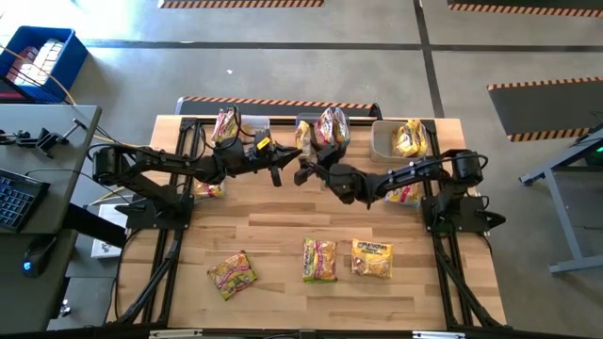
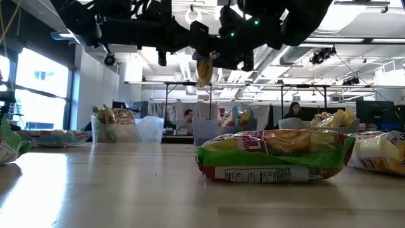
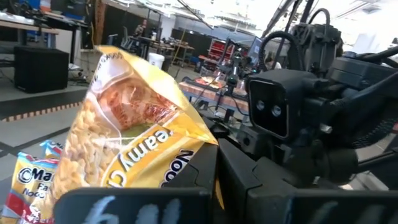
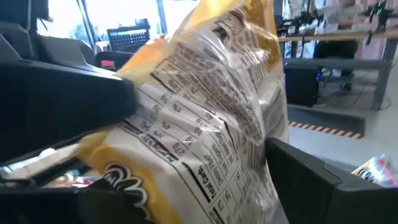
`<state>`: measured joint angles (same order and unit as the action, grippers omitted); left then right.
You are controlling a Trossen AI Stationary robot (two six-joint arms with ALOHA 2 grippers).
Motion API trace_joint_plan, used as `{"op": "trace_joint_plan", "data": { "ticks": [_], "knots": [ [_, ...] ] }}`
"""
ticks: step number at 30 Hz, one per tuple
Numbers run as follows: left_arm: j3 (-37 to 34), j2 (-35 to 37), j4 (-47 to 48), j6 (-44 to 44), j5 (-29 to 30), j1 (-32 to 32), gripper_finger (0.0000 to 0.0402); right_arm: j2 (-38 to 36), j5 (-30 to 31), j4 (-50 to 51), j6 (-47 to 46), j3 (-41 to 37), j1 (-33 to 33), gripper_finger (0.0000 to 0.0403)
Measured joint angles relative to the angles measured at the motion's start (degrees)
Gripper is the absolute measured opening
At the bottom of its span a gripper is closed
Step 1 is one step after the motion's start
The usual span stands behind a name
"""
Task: Sort Maruchan noodles
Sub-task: Put the top yellow noodle pack into the gray bin
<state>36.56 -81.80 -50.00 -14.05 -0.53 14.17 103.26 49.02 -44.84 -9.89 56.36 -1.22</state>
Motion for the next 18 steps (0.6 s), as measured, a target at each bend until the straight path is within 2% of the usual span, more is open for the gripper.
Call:
{"op": "trace_joint_plan", "data": {
  "ticks": [3,8,14,18],
  "knots": [
    [0.0,0.0,0.0,-0.7,-0.1,0.0,0.0,0.0,0.1,0.0,2.7,0.0,-0.4,0.0225],
    [0.0,0.0,0.0,-0.3,-0.4,0.0,0.0,0.0,0.5,0.0,7.1,0.0,-0.3,0.0182],
    [0.0,0.0,0.1,2.8,-2.0,0.0,0.0002,0.0,1.7,0.0,11.7,0.0,0.4,0.0117],
    [0.0,0.1,0.4,6.7,-3.3,0.1,0.0021,0.0,3.7,-0.2,14.4,0.0,0.5,0.0086]
  ]
}}
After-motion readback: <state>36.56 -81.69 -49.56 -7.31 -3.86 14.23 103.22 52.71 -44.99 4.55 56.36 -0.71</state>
